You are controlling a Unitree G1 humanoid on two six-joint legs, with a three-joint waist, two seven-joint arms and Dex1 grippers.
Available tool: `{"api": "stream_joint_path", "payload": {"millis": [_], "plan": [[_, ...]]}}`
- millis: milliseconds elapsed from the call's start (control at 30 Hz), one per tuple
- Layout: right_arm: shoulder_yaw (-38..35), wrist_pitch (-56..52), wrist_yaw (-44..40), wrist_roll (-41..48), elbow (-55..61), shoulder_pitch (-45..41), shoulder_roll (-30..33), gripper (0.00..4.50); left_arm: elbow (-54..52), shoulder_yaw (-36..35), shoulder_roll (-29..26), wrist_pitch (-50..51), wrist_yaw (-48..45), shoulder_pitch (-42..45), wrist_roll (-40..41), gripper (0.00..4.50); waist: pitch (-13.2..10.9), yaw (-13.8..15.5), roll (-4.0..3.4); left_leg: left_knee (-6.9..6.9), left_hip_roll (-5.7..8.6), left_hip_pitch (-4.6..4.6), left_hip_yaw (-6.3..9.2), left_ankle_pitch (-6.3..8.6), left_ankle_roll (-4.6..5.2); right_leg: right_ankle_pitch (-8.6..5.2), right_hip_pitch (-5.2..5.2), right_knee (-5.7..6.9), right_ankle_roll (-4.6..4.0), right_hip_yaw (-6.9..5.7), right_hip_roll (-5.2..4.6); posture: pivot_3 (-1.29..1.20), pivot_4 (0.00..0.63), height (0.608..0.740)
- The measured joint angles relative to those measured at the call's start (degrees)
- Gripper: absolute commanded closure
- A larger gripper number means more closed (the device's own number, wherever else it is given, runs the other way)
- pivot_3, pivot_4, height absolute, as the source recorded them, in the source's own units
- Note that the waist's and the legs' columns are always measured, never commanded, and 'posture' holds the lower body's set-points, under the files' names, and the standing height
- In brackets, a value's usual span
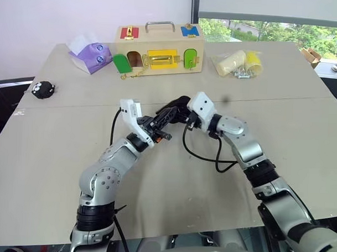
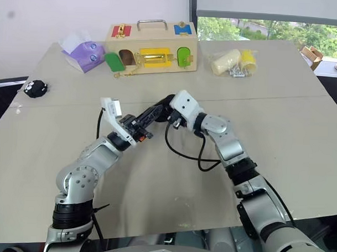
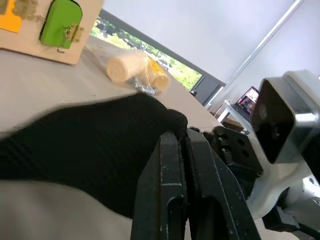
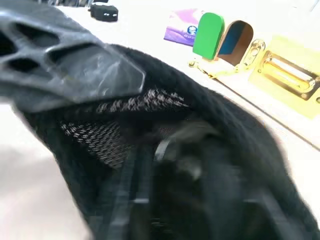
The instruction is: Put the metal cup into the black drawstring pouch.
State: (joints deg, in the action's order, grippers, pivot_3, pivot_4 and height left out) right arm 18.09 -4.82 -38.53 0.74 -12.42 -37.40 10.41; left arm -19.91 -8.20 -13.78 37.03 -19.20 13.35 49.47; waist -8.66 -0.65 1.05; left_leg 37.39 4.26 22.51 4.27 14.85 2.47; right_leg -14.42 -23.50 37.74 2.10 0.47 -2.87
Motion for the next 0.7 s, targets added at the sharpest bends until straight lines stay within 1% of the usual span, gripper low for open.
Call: {"api": "stream_joint_path", "payload": {"millis": [33, 100, 133, 200, 300, 367, 467, 600, 700], "plan": [[0.1, 0.33, -0.96, 0.22, 1.52, 1.06, 0.62, 1.25, 0.07, -0.04, 0.08, -0.01, 0.22, 0.01, -0.03, 4.5, 0.0, 0.0, 0.0, 0.0, 0.0, 0.01, 0.0, 0.0, 0.0, 0.0, 0.0, -0.01, 0.0, 0.0, 0.0, 0.0, 0.15, 0.74], [0.3, 1.05, -4.07, 1.41, 5.64, 3.91, 2.81, 1.25, 0.29, -0.26, 0.12, -0.04, 0.65, 0.02, -0.2, 4.5, 0.0, -0.01, 0.0, 0.0, 0.0, 0.03, 0.0, 0.0, 0.0, 0.0, -0.02, 0.0, 0.0, 0.0, 0.0, 0.0, 0.15, 0.74], [0.39, 1.65, -6.84, 2.4, 8.89, 5.95, 5.35, 1.25, 0.3, -0.7, 0.14, -0.29, 0.86, 0.02, -0.35, 4.5, 0.0, 0.06, 0.0, 0.0, 0.0, 0.04, 0.0, 0.0, 0.0, 0.0, -0.02, -0.01, 0.0, -0.01, 0.0, 0.0, 0.15, 0.74], [-0.16, 3.02, -9.72, 4.01, 12.57, 8.9, 8.46, 1.25, 0.41, -1.42, 0.11, -0.84, 0.97, 0.19, -0.67, 4.5, 0.0, 0.09, 0.0, 0.01, 0.0, 0.04, 0.0, 0.0, 0.01, 0.0, -0.01, -0.01, 0.0, -0.01, -0.01, 0.0, 0.15, 0.74], [-1.52, 5.56, -12.02, 6.15, 16.86, 12.62, 11.66, 1.25, 0.9, -2.15, 0.25, -1.22, 1.04, 0.4, -1.0, 4.5, 0.0, 0.06, 0.01, 0.02, -0.01, 0.02, 0.0, 0.0, 0.01, 0.0, -0.01, 0.03, 0.0, 0.0, -0.01, 0.0, 0.15, 0.74], [-3.44, 5.0, -11.93, 7.27, 18.84, 14.85, 13.11, 1.25, 1.28, -2.45, 0.62, -1.25, 1.49, 0.47, -1.0, 4.5, 0.01, 0.07, 0.03, 0.03, -0.01, 0.01, 0.01, 0.0, 0.01, 0.0, 0.01, 0.05, 0.0, -0.01, -0.01, 0.0, 0.15, 0.74], [-6.12, 2.06, -7.93, 6.88, 17.87, 16.05, 12.99, 1.25, 1.73, -2.57, 0.64, -1.25, 1.62, 0.52, -1.0, 4.5, 0.02, 0.02, 0.03, 0.04, -0.02, -0.02, 0.0, 0.0, 0.0, 0.04, 0.01, 0.11, -0.05, 0.0, 0.0, 0.0, 0.15, 0.74], [-7.08, -4.55, -0.91, 5.49, 11.97, 15.97, 8.22, 1.25, 2.0, -2.64, 0.69, -1.25, 1.63, 0.65, -0.98, 4.5, 0.05, 0.04, 0.07, 0.03, -0.06, -0.05, 0.0, -0.01, -0.01, 0.06, 0.01, 0.15, -0.1, -0.01, 0.03, 0.0, 0.15, 0.74], [-5.62, -7.61, 0.74, 4.87, 8.46, 15.39, 5.09, 1.25, 2.49, -2.97, 0.66, -1.25, 1.67, 1.08, -0.94, 4.5, 0.04, 0.06, 0.07, 0.03, -0.05, -0.03, 0.0, -0.01, -0.02, 0.06, 0.0, 0.13, -0.1, -0.01, 0.03, 0.0, 0.15, 0.74]]}}
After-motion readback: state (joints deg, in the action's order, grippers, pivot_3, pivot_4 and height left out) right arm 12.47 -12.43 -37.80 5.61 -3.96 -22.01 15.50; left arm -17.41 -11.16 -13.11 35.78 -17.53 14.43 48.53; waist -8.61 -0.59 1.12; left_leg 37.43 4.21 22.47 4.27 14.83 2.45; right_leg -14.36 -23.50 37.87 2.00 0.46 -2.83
